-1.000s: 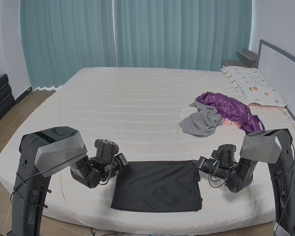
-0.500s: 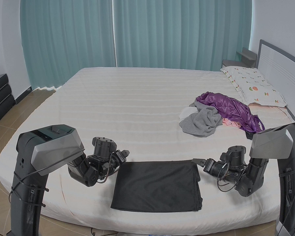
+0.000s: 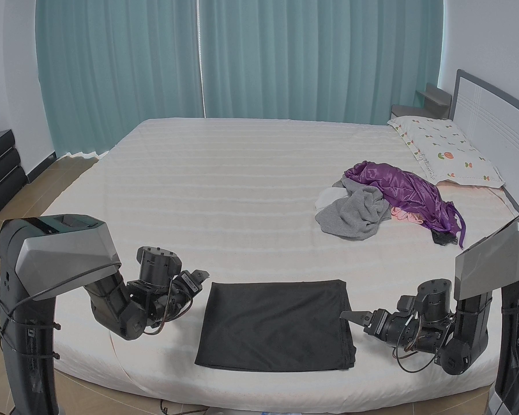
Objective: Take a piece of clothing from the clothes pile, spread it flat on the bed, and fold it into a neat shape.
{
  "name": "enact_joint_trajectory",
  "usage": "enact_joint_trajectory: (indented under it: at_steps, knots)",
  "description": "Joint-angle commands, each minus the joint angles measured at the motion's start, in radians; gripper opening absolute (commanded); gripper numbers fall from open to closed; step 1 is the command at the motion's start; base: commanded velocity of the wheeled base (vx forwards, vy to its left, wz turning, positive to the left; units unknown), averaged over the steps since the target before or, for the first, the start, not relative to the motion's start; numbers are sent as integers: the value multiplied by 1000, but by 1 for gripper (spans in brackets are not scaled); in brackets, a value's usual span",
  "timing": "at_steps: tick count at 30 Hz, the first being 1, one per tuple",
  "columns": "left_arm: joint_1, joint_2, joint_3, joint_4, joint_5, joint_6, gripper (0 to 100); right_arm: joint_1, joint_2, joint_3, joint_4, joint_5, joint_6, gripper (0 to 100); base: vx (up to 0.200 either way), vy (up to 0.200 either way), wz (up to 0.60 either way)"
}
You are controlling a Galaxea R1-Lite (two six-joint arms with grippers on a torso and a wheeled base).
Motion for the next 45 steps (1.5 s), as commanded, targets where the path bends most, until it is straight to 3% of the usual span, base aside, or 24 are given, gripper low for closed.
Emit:
enact_joint_trajectory:
  at_steps: [1,18,27,41,42,45]
  knots:
    - [1,-45,98,-55,-4,-24,100,16,-5,31,-13,6,6,100,0,0,0]
    - [13,-38,118,-70,-11,-28,100,24,15,13,-15,4,-1,100,0,0,0]
    - [13,-42,108,-70,-13,-71,100,84,33,1,-15,-5,-11,100,0,0,0]
    - [13,-40,107,-70,-11,-71,100,96,79,13,-15,-13,-118,100,0,0,0]
    - [15,-40,107,-70,-13,-71,100,96,83,18,-15,-13,-127,0,0,0,0]
    - [15,-42,107,-70,-13,-71,100,94,79,35,-15,-40,-155,0,0,0,0]
